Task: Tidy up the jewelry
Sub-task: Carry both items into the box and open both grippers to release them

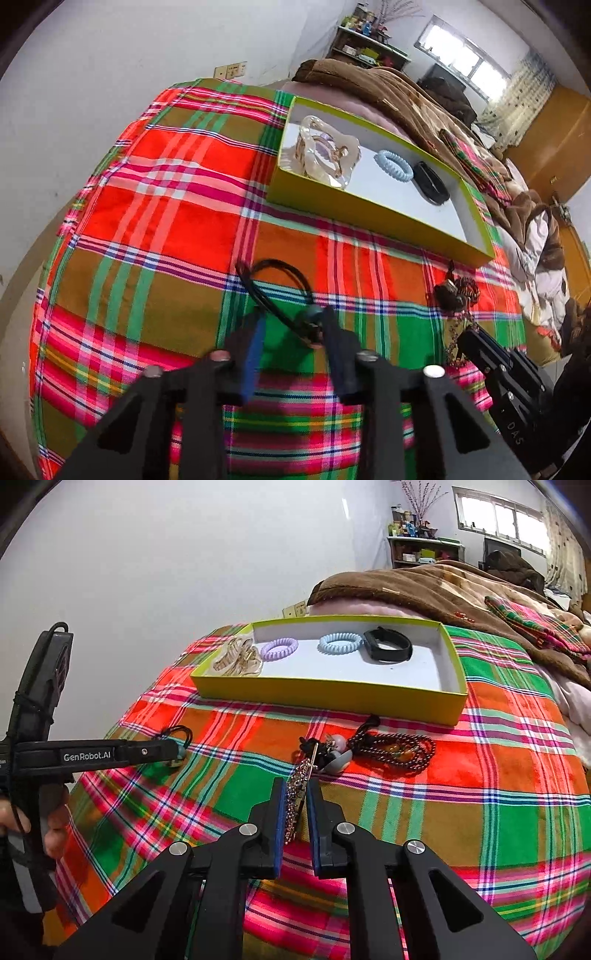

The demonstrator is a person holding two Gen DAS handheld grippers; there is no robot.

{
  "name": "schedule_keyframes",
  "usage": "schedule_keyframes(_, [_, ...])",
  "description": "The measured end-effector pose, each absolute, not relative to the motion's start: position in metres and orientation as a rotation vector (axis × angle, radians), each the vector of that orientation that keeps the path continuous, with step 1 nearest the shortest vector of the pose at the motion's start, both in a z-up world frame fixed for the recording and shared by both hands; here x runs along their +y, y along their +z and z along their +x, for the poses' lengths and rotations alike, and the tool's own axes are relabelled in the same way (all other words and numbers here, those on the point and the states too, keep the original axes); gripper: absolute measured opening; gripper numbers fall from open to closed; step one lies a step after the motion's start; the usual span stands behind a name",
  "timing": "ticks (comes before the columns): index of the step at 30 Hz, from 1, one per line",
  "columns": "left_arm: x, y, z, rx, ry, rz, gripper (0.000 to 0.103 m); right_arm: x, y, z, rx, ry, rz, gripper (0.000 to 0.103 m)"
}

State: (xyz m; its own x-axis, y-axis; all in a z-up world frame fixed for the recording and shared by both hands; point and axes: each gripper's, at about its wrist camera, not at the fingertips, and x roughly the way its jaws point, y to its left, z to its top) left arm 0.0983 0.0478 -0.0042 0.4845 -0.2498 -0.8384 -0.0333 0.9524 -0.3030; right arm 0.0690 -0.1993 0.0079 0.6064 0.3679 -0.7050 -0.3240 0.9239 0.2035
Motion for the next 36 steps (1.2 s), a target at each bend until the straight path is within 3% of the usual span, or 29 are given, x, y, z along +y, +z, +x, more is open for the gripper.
schedule_keyframes(3, [0.046,-0.005,0.099,1.057,-0.139,-0.297,0.015,-0.203,0.011,0.068,0.815,0.401,0.062,0.011])
schedule_keyframes(36, [0.026,0.069,0.126,0.898,-0.29,-0.281,0.015,-0.232,0.06,0.093,0.723,0.378,0.078,0.011])
